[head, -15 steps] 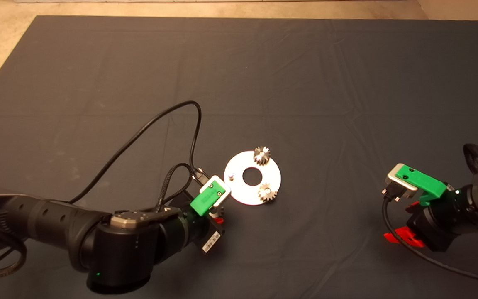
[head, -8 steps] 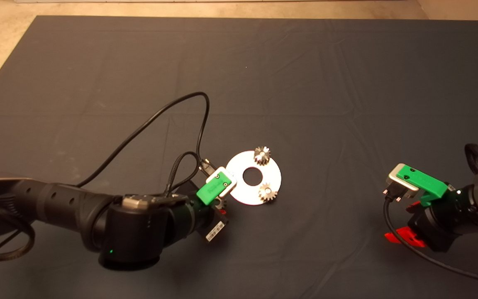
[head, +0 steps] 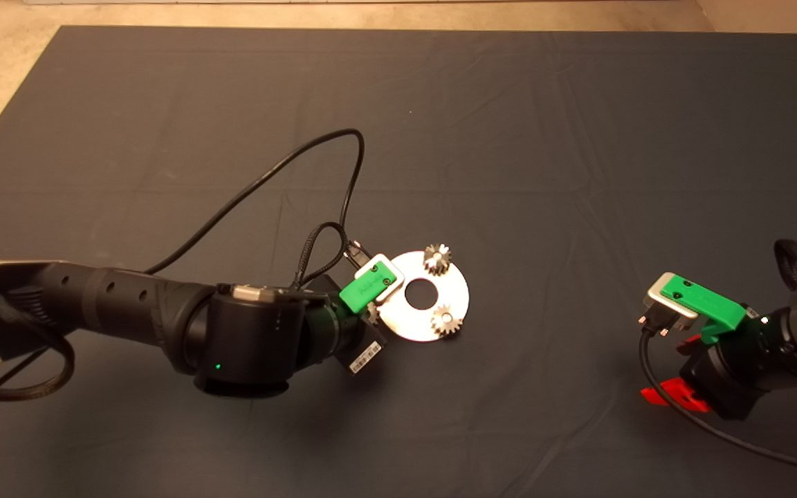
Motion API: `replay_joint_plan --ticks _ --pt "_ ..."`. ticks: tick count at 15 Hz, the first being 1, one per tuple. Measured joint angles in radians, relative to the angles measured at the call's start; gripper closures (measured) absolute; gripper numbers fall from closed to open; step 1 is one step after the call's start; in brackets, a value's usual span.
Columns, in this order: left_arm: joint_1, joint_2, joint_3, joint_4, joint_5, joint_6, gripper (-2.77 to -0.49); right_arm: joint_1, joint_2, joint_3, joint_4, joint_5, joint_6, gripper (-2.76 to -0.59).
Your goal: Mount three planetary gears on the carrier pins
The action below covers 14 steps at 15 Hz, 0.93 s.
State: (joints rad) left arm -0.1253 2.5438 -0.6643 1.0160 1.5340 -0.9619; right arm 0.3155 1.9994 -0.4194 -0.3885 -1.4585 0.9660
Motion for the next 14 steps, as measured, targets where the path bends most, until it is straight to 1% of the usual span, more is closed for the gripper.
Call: replay_joint_plan --ticks 1,3,4,8,10,14 --pt "-0.015 0.0 -0.004 -0.015 0.0 0.0 -0.79 0.0 0.0 0.0 0.0 0.0 0.0 -2.06" --pt "-0.044 0.0 -0.004 -0.023 0.001 0.002 -0.78 0.0 0.0 0.0 0.0 0.0 0.0 -2.06" --pt "-0.052 0.004 -0.004 -0.028 0.001 0.002 -0.78 0.0 0.0 0.0 0.0 0.0 0.0 -2.06" --pt "-0.058 0.009 -0.006 -0.047 0.0 0.002 -0.78 0.0 0.0 0.0 0.0 0.0 0.0 -2.06" --pt "-0.067 0.011 -0.008 -0.048 0.0 0.002 -0.78 0.0 0.0 0.0 0.0 0.0 0.0 -2.06" --pt "-0.069 0.031 -0.035 -0.049 0.0 0.008 -0.78 0.0 0.0 0.0 0.0 0.0 0.0 -2.06"
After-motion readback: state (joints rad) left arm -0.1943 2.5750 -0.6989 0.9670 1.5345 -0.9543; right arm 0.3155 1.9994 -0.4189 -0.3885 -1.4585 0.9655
